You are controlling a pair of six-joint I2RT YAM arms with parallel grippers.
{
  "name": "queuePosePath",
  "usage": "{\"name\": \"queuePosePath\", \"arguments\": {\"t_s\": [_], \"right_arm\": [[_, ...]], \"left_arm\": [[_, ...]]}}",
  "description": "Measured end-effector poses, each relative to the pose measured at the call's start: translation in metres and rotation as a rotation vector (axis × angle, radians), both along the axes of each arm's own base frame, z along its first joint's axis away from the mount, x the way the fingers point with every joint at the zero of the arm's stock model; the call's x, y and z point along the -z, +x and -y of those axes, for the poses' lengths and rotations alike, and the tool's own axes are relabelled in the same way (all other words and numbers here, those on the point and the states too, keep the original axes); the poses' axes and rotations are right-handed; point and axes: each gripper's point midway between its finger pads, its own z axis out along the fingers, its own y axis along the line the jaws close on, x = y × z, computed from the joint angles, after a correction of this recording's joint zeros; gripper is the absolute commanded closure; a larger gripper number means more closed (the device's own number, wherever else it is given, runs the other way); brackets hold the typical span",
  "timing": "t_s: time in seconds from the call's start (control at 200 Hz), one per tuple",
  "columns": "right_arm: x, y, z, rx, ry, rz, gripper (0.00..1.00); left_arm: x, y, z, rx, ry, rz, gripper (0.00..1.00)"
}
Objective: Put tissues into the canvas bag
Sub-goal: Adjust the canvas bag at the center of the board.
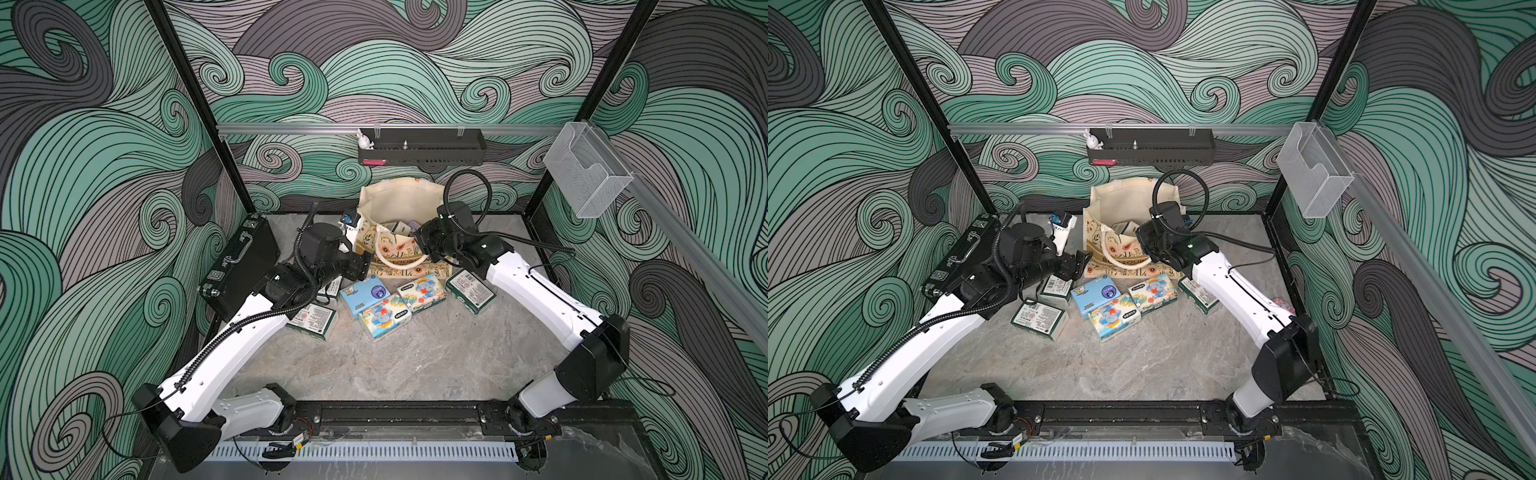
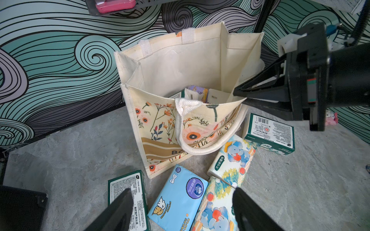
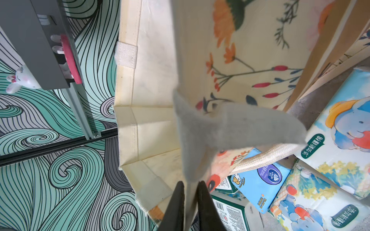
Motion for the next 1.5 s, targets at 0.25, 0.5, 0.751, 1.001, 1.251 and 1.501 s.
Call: {"name": "queuePosePath", "arguments": {"t_s": [0.25, 0.5, 0.751, 1.001, 1.251, 1.501], "right_arm": [[0.049, -0.063, 0.017, -0.034, -0.025, -0.062, 0.99], [0.148, -0.141, 0.041, -0.038, -0.064, -0.164, 0.99], [0.169, -0.156, 0.05, -0.005, -0.043, -0.172, 0.98], [0.147, -0.152, 0.057, 0.02, -0.018, -0.096, 0.98], [0.152, -0.155, 0.058, 0.012, -0.026, -0.105, 0.97], [0.158, -0.163, 0.058, -0.003, -0.036, -0.108, 0.94]], "left_arm": [[0.0, -0.001, 0.003, 0.013, -0.013, -0.009, 0.2], [0.008, 0.001, 0.012, 0.039, -0.023, -0.042, 0.2], [-0.002, 0.007, 0.043, 0.161, -0.055, -0.063, 0.23], [-0.006, -0.023, 0.076, 0.419, -0.038, -0.036, 0.26], [0.001, -0.007, 0.087, 0.413, 0.112, 0.029, 0.25], [0.022, 0.029, 0.09, 0.357, 0.25, 0.027, 0.25]]}}
